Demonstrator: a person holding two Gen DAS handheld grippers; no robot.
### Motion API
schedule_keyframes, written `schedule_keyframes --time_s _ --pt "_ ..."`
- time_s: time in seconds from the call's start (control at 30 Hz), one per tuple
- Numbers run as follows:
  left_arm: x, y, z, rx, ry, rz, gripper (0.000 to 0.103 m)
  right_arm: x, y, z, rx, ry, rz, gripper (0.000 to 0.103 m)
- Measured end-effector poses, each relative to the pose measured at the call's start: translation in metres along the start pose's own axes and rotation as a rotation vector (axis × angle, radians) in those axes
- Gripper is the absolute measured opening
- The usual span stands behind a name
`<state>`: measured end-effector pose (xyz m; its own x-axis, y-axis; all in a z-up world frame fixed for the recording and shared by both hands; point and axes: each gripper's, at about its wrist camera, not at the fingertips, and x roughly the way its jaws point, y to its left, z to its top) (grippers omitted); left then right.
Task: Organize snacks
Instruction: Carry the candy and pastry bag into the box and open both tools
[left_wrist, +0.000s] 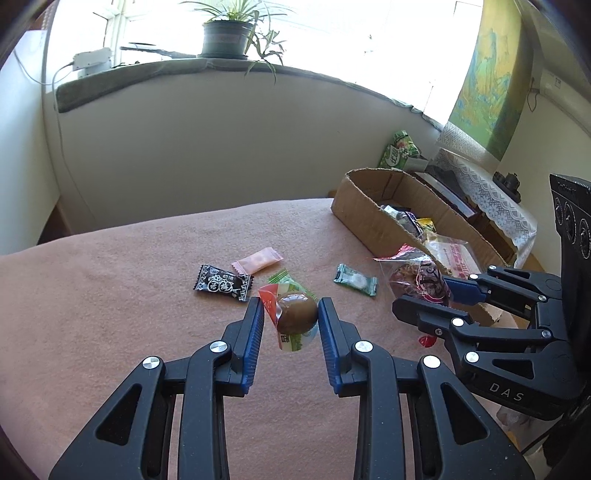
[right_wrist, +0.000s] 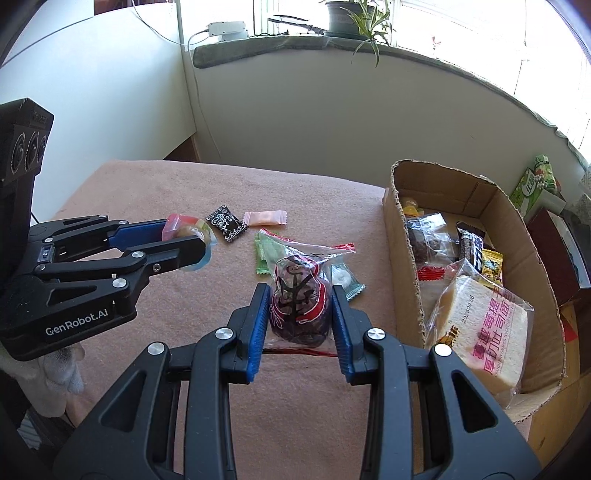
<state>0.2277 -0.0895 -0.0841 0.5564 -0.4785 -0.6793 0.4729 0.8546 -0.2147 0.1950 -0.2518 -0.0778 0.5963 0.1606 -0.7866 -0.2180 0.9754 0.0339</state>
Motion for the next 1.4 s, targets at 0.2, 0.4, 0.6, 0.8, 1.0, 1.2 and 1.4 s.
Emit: schedule_keyframes --time_s 0.2,0.4,0.6,0.8,1.0,1.2,1.4 --pt "0.001 -0.023 0.003 0.023 -0.008 -0.028 0.028 -0.025 -0.021 -0.007 0.032 -0.031 -0.017 0.034" --pt "0.004 -0.048 0.005 0.051 -0.010 -0.057 0.028 -0.044 -0.048 -0.015 0.072 -0.055 -0.051 0.034" --pt "0.008 -0.072 0.009 0.073 -0.014 -0.082 0.028 -0.058 -0.079 -0.024 0.111 -0.069 -0.094 0.034" --pt "0.014 -0.098 0.013 0.101 -0.015 -0.108 0.028 -0.071 -0.108 -0.033 0.149 -0.074 -0.133 0.034" --pt "0.026 -0.121 0.019 0.126 -0.009 -0.126 0.028 -0.077 -0.130 -0.042 0.172 -0.069 -0.160 0.034" --pt "0.035 -0.134 0.026 0.141 -0.007 -0.127 0.028 -0.079 -0.146 -0.047 0.193 -0.067 -0.177 0.034" --pt "0.045 -0.145 0.036 0.152 -0.006 -0.118 0.028 -0.078 -0.158 -0.050 0.206 -0.064 -0.186 0.034"
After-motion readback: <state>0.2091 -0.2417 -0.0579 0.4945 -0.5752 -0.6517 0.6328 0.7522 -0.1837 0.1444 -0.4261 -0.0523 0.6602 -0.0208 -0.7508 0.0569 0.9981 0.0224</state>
